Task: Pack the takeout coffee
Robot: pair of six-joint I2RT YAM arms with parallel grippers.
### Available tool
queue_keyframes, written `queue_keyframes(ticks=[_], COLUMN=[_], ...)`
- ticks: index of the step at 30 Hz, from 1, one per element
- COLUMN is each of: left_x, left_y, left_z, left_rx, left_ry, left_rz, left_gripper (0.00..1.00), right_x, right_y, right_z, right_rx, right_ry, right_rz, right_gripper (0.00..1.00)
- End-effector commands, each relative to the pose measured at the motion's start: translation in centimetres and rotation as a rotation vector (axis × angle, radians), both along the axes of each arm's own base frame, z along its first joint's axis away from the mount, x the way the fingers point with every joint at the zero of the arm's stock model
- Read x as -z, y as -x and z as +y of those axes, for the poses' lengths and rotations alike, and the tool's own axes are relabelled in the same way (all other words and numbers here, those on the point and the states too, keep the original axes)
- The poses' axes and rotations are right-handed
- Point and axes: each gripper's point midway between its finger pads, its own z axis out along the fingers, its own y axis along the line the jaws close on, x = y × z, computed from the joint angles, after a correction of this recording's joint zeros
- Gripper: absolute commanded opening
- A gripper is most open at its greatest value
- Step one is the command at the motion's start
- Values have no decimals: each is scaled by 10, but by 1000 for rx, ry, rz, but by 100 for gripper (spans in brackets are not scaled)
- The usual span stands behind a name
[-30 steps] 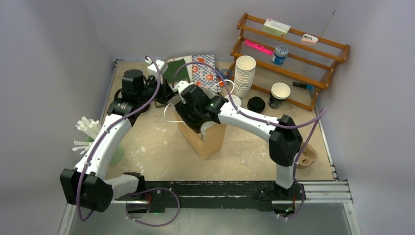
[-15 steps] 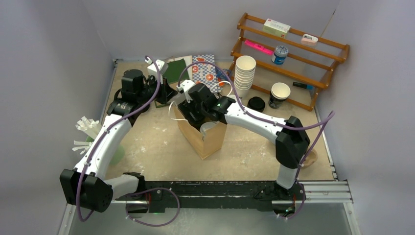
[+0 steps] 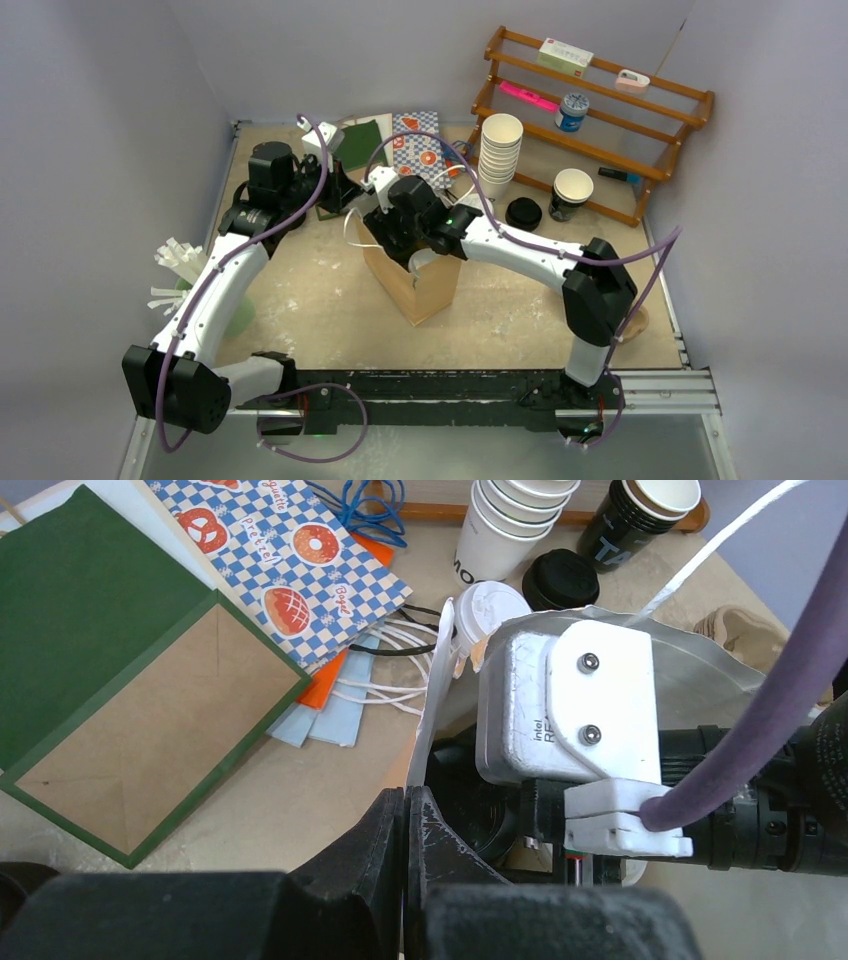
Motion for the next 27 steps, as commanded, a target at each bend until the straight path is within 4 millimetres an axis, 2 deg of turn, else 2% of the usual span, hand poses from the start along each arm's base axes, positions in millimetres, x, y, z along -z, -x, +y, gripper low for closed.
queue_keyframes(ticks=[1, 4, 11, 15, 22, 27], left_x=[-11, -14, -15, -15, -13, -10], left_y=[4, 2, 1, 2, 3, 3], left_z=[-2, -1, -2, -1, 2, 2], left_rx=[28, 23, 25, 20, 12, 14], left_ry=[0, -4, -3, -4, -19, -23], left_rz=[-40, -48, -51, -49, -40, -32], left_gripper=[0, 0, 0, 0, 12, 21], right_x=[48, 48, 17, 5, -26, -16], right_y=[34, 38, 27, 24, 13, 17], right_z=[-18, -28, -25, -23, -20, -21], right_rx=[-39, -30, -21, -9, 27, 27], right_ry=[94, 103, 98, 88, 77, 100], right_rz=[158, 153, 93, 81, 48, 85], right_gripper=[49, 49, 53, 77, 97, 98])
